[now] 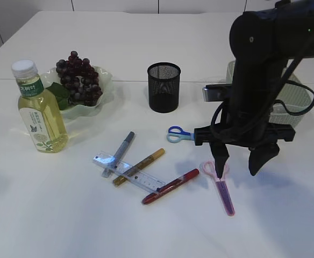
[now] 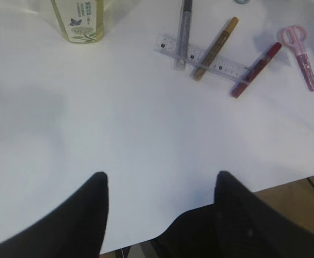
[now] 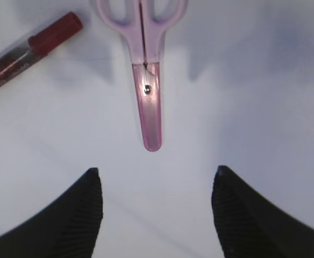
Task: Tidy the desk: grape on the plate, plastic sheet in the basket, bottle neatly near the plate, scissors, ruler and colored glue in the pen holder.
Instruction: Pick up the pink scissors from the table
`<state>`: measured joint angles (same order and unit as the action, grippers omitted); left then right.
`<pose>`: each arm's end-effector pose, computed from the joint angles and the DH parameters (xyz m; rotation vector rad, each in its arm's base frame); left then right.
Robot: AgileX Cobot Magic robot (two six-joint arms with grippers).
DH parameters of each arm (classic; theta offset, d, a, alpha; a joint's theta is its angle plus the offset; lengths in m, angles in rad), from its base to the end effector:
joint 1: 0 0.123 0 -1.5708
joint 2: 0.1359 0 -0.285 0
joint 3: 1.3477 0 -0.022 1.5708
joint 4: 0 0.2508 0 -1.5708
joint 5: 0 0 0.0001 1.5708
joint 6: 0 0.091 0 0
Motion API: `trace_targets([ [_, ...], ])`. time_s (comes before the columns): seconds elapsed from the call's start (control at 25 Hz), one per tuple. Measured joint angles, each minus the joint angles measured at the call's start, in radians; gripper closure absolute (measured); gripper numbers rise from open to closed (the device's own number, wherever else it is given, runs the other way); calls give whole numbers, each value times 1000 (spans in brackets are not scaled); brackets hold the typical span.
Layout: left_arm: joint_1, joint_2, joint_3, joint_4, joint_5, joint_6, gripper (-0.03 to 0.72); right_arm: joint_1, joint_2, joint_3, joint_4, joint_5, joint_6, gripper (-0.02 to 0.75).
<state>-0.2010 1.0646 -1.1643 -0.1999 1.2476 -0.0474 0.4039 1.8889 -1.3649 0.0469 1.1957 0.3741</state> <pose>0.1761 -0.0534 0.3791 0.1839 2.6332 -0.3561 0.3257 0.1435 0.2022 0.0173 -3.0680 -0.0253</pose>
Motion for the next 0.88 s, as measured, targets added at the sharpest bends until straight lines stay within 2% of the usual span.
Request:
trace_targets([
  [0.32,0,0,0,0,0,0,241,0,90,-68,-2,-5,-24,235],
  [0.88,0,0,0,0,0,-1,251,0,182,-72,3,-47,-55,235],
])
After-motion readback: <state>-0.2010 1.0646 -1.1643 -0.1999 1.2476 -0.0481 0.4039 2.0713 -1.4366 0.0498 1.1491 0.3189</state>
